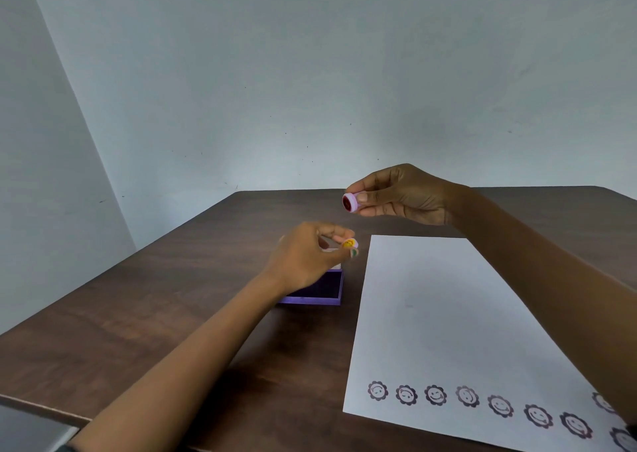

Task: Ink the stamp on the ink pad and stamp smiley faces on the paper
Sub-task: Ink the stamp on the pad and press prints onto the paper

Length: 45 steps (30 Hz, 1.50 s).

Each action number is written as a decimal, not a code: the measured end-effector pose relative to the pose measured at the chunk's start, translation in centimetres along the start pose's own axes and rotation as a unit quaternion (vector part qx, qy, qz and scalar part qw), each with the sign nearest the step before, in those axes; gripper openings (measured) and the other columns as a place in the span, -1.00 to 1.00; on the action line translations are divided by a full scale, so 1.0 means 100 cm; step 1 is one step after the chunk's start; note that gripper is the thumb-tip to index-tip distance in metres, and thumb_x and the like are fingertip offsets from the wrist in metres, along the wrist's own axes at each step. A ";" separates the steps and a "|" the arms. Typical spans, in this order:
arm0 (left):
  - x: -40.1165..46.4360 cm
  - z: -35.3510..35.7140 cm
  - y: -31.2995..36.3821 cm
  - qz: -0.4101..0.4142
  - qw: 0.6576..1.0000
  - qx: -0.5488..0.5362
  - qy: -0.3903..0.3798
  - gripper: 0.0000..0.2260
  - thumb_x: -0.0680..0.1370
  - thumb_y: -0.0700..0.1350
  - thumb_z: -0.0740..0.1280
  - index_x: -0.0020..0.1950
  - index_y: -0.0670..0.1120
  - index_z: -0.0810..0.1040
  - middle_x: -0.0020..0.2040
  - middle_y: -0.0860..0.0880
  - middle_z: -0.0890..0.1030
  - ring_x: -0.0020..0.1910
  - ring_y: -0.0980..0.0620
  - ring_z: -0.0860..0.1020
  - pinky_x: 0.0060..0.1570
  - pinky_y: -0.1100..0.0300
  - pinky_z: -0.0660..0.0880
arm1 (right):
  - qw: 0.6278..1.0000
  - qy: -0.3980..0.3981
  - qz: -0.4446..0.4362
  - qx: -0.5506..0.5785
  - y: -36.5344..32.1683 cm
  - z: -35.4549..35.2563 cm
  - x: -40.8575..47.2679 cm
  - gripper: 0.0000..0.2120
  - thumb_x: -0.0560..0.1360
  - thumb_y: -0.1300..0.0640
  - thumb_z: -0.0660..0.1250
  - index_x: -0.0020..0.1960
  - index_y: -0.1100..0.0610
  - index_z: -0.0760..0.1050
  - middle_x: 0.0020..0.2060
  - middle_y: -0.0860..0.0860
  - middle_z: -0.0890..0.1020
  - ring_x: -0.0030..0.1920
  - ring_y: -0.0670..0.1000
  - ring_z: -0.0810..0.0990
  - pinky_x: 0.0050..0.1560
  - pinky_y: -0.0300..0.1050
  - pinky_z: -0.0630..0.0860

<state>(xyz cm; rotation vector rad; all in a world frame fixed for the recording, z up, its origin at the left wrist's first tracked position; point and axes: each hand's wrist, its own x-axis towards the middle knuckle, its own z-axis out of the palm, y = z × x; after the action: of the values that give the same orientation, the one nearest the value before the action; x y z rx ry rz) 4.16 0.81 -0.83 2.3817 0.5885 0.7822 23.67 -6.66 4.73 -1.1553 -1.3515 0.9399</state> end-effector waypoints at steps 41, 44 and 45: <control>-0.032 -0.098 -0.042 -0.138 0.957 0.040 -0.252 -0.43 0.24 0.16 0.48 0.23 0.25 0.43 0.22 0.16 0.50 0.23 0.15 0.42 0.19 0.22 0.37 | 0.966 -0.086 0.030 -0.241 -0.014 0.053 0.002 -0.85 0.39 0.25 0.46 -0.04 0.16 0.65 -0.29 -0.06 0.70 -0.31 -0.14 0.63 -0.32 -0.35 0.54; -0.032 -0.099 -0.042 -0.137 0.955 0.048 -0.257 -0.42 0.22 0.15 0.50 0.21 0.25 0.45 0.21 0.18 0.49 0.20 0.16 0.43 0.12 0.24 0.40 | 0.956 -0.103 0.032 -0.274 -0.016 0.070 0.002 -0.79 0.37 0.27 0.47 0.01 0.21 0.63 -0.18 0.11 0.70 -0.27 -0.10 0.62 -0.31 -0.34 0.54; -0.032 -0.098 -0.043 -0.136 0.955 0.051 -0.259 -0.43 0.23 0.14 0.52 0.20 0.24 0.45 0.20 0.19 0.49 0.20 0.15 0.43 0.12 0.25 0.41 | 0.952 -0.104 0.031 -0.285 -0.016 0.076 0.002 -0.77 0.37 0.27 0.48 0.02 0.22 0.63 -0.15 0.14 0.70 -0.27 -0.09 0.61 -0.30 -0.33 0.55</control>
<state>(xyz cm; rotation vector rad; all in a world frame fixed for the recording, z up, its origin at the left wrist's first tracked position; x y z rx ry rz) -5.48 5.84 1.87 2.3889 0.7175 -0.0029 15.99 -6.32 5.46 -1.5689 -1.8413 0.7456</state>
